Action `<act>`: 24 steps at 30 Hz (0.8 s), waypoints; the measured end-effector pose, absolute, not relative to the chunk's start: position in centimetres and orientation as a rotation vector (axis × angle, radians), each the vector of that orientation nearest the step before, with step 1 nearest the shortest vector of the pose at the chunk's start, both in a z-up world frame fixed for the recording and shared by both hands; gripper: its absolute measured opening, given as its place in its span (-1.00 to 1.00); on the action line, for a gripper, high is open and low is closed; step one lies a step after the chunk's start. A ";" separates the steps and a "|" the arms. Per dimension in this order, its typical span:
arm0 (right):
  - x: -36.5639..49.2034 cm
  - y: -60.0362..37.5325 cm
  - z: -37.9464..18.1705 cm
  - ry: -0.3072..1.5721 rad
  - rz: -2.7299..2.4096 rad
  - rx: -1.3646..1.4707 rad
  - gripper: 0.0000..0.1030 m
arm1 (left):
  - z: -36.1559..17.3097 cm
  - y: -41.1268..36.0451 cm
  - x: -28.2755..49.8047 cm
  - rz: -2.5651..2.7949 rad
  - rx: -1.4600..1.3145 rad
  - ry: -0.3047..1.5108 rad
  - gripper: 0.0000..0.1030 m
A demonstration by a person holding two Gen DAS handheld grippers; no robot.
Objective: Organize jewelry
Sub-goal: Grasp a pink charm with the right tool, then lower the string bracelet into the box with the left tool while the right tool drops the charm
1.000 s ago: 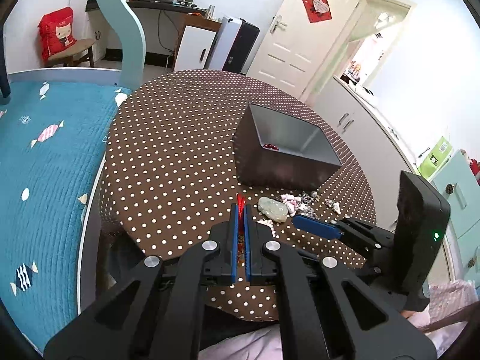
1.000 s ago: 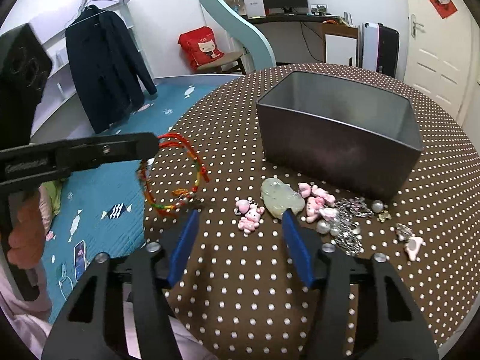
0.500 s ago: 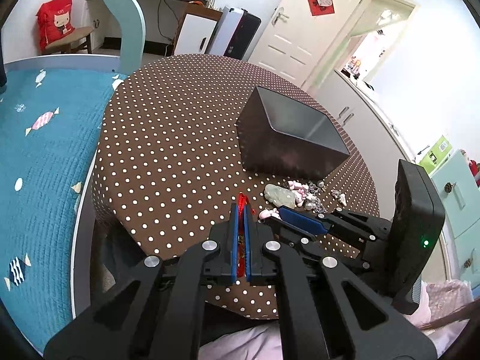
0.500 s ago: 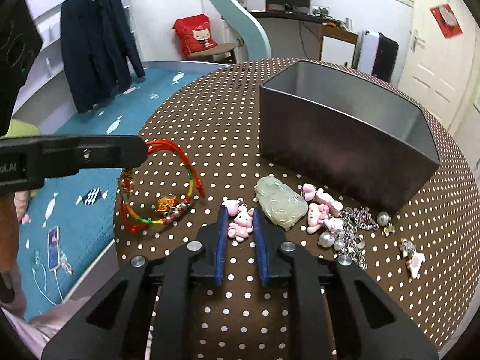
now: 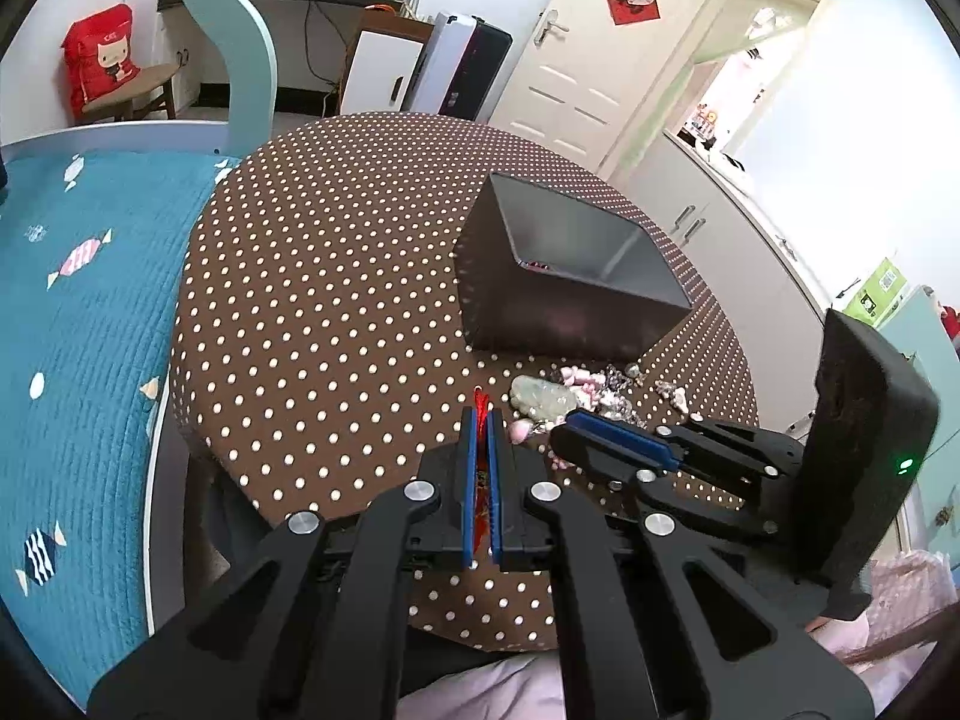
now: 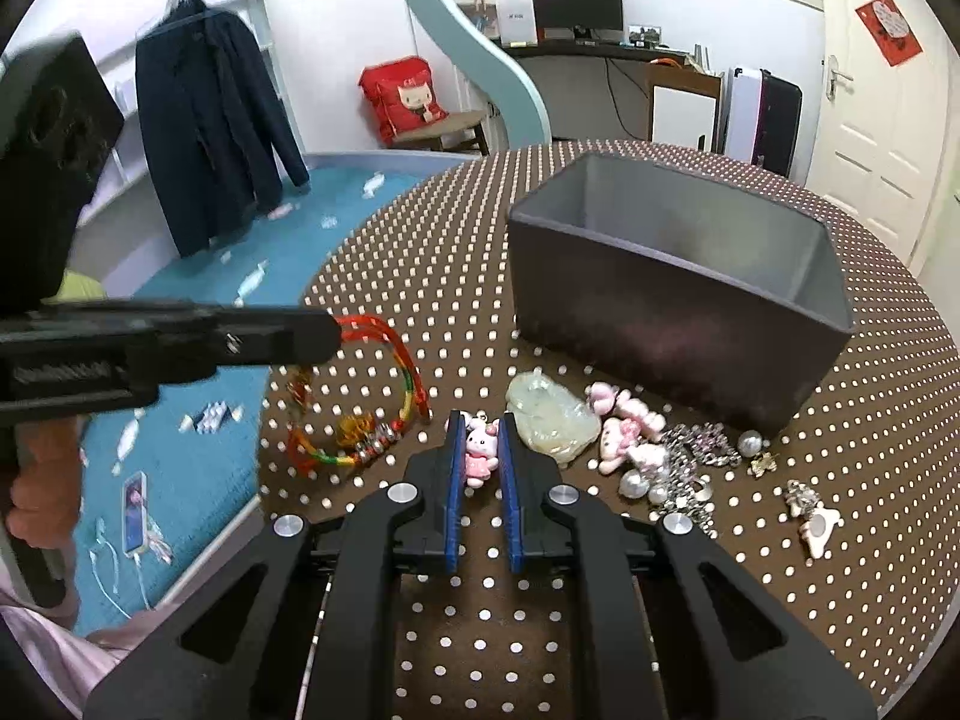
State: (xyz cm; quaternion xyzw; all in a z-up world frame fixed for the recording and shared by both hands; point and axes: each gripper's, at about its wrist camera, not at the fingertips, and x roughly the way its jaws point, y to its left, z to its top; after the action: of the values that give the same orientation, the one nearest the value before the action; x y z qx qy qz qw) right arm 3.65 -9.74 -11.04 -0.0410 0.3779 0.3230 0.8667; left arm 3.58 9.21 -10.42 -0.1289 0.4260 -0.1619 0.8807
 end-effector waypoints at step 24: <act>6.0 -14.6 -4.8 0.591 0.591 0.008 -0.81 | -2.5 3.7 10.0 -0.436 -0.232 0.685 -0.94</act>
State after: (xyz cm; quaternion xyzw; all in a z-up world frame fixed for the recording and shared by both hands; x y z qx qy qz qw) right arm 6.00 -14.60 -4.77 0.0041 0.2868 0.2871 0.9139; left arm 10.05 3.68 -2.55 -0.1125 0.3324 -0.2116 0.9122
